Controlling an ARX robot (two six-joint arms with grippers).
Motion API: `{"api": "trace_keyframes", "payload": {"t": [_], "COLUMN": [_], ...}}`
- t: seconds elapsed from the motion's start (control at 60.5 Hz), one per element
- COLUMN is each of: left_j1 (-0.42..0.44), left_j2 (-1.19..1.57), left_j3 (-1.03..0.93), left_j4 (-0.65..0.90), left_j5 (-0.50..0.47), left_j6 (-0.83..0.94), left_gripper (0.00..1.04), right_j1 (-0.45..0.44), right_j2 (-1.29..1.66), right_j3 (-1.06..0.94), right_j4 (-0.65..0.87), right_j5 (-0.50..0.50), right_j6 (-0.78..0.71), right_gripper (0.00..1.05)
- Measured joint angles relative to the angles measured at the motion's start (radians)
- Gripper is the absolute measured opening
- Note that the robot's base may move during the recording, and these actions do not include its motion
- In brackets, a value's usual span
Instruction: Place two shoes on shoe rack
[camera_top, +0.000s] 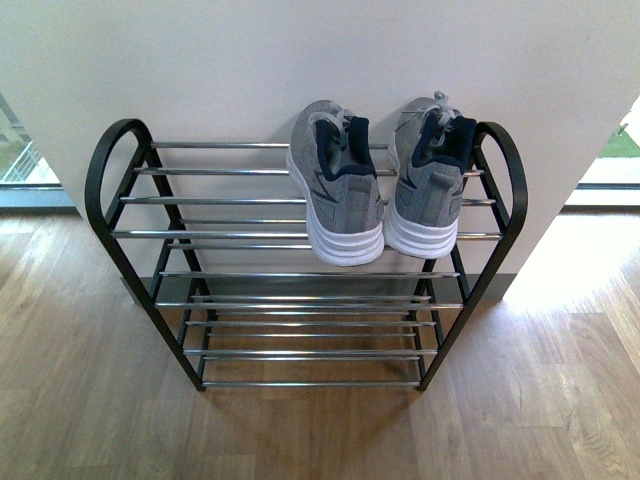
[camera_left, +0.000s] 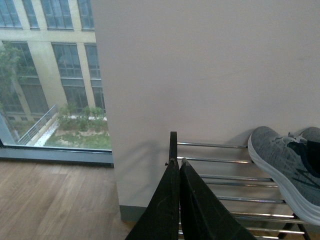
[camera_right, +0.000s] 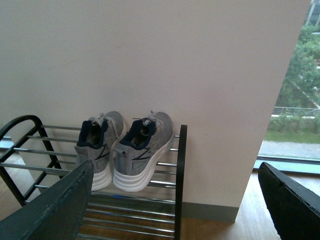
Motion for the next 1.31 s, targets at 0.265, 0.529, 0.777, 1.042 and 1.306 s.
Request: {"api": "trace_keyframes", "payload": {"t": [0.265, 0.529, 0.777, 1.042, 1.306], "left_j1": [0.000, 0.000, 0.000, 0.001, 0.001], "left_j2": [-0.110, -0.199, -0.373, -0.377, -0.377], "left_j3": [0.000, 0.000, 0.000, 0.000, 0.000], "left_j4": [-0.106, -0.194, -0.382, -0.389, -0.389], "left_j5": [0.000, 0.000, 0.000, 0.000, -0.003], "left_j6": [0.000, 0.000, 0.000, 0.000, 0.000], "left_gripper": [0.01, 0.01, 0.01, 0.06, 0.51], "right_j1": [0.000, 0.000, 0.000, 0.000, 0.000], "right_j2": [0.000, 0.000, 0.000, 0.000, 0.000], "right_j3": [0.000, 0.000, 0.000, 0.000, 0.000], "right_j4": [0.000, 0.000, 0.000, 0.000, 0.000], "right_j5": [0.000, 0.000, 0.000, 0.000, -0.004], "right_j6": [0.000, 0.000, 0.000, 0.000, 0.000], "right_gripper": [0.95, 0.95, 0.95, 0.95, 0.95]}}
